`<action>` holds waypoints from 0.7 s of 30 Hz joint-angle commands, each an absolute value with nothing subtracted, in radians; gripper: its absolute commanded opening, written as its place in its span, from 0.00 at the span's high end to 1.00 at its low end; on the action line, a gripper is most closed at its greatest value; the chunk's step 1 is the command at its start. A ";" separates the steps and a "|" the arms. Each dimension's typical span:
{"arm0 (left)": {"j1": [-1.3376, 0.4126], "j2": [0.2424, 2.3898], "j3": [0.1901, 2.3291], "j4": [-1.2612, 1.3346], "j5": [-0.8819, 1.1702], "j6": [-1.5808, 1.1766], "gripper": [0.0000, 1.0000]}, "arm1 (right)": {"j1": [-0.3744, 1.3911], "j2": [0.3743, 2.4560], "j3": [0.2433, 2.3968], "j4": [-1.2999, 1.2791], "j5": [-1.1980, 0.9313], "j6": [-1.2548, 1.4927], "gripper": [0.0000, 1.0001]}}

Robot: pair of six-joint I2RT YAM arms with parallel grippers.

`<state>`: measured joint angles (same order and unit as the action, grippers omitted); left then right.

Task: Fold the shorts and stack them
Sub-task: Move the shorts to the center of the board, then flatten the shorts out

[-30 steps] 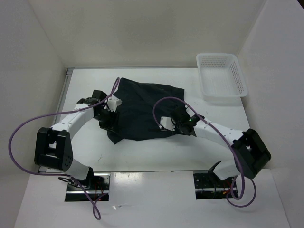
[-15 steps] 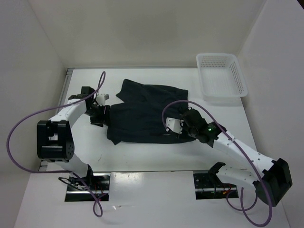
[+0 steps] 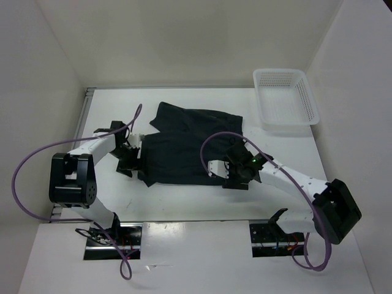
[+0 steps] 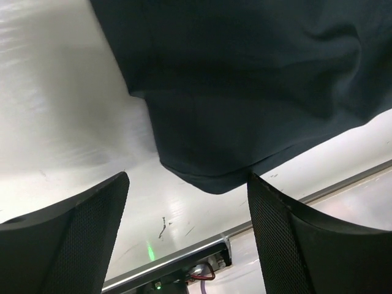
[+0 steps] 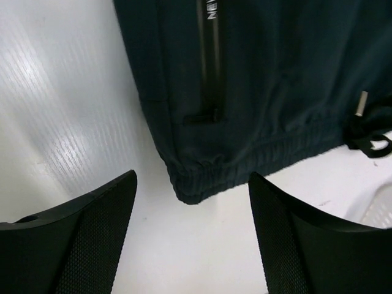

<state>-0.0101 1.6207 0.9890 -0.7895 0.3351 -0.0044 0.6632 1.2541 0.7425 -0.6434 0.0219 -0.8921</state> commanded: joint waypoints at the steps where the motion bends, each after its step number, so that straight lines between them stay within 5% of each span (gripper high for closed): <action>1: -0.049 1.585 0.971 -0.782 0.324 0.000 0.15 | 0.663 1.288 0.704 -0.600 0.018 -0.945 0.25; 6: -0.081 1.655 0.951 -0.736 0.324 0.000 0.30 | 0.663 1.298 0.612 -0.487 0.057 -0.936 0.50; 7: -0.081 1.664 0.951 -0.692 0.324 0.000 0.41 | 0.663 1.298 0.600 -0.467 0.067 -0.925 0.56; 8: -0.081 1.680 0.951 -0.674 0.324 0.000 0.63 | 0.663 1.298 0.591 -0.448 0.078 -0.925 0.61; 12: -0.081 1.732 1.003 -0.652 0.345 0.000 0.93 | 0.663 1.298 0.569 -0.410 0.089 -0.916 0.87; 15: -0.081 1.732 1.049 -0.643 0.283 0.000 1.00 | 0.663 1.298 0.560 -0.387 0.113 -0.926 1.00; 21: -0.040 1.599 1.255 -0.690 0.108 0.000 1.00 | 0.663 1.289 0.569 -0.407 0.114 -0.948 1.00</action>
<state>-0.0624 1.7054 1.1419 -0.6895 0.2352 -0.0059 0.6632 1.2945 0.5751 -0.4221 0.0929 -0.9268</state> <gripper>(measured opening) 0.011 0.010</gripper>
